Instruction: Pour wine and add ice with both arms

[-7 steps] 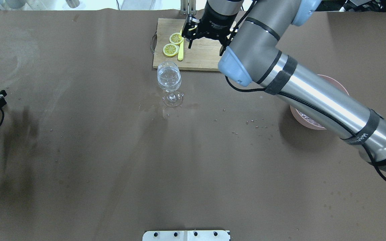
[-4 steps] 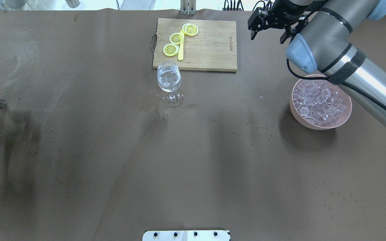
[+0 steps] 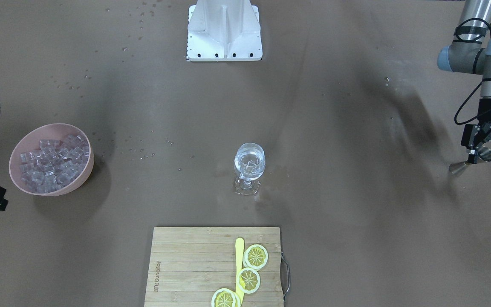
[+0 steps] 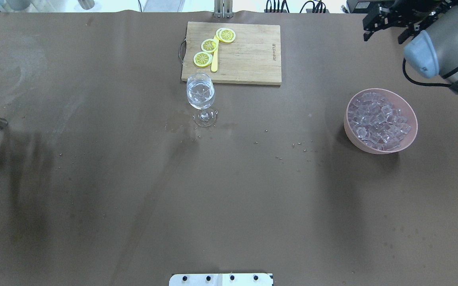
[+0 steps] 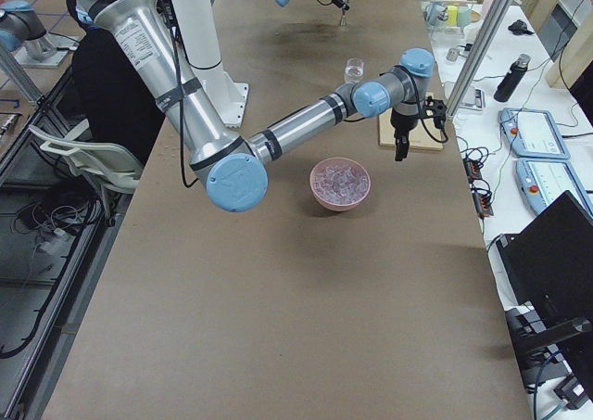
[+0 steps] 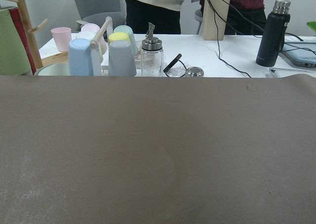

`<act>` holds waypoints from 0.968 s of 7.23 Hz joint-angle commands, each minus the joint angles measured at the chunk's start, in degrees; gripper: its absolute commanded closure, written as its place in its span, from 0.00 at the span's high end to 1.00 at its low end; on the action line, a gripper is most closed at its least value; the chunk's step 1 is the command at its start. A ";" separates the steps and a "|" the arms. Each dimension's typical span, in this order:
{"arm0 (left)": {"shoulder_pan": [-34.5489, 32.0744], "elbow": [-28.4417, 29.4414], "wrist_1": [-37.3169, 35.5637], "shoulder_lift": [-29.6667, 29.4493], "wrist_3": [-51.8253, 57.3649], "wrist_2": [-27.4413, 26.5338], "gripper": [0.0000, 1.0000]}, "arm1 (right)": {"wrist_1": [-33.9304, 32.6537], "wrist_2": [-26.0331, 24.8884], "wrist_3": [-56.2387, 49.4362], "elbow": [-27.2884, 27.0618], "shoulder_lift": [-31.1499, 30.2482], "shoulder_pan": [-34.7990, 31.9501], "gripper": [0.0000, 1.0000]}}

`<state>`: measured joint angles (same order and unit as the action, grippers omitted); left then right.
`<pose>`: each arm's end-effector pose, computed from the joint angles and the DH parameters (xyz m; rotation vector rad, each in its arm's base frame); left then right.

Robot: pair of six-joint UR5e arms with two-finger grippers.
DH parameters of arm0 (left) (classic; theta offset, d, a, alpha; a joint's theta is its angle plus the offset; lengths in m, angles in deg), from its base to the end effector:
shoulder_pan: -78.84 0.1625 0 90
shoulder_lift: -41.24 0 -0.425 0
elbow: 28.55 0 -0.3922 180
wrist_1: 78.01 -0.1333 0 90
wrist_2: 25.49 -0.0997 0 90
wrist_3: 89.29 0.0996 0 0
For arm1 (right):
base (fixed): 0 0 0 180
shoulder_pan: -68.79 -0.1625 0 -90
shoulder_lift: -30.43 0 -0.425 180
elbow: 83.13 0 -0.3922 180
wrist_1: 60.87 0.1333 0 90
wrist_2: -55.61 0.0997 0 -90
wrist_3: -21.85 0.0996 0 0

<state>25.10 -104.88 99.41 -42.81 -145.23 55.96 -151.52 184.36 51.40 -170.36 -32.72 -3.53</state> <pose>0.1492 -0.4539 0.6618 0.9200 0.7652 -0.3901 -0.1366 -0.6622 0.4133 0.0931 -0.7678 0.0585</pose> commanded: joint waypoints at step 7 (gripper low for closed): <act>-25.25 -17.88 -55.40 -0.94 39.14 35.45 0.98 | 0.39 5.72 -30.17 12.88 -7.60 -15.04 1.00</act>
<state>2.94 -120.81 57.08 -43.66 -118.30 89.42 -151.14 190.14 21.80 -157.53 -39.84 -17.93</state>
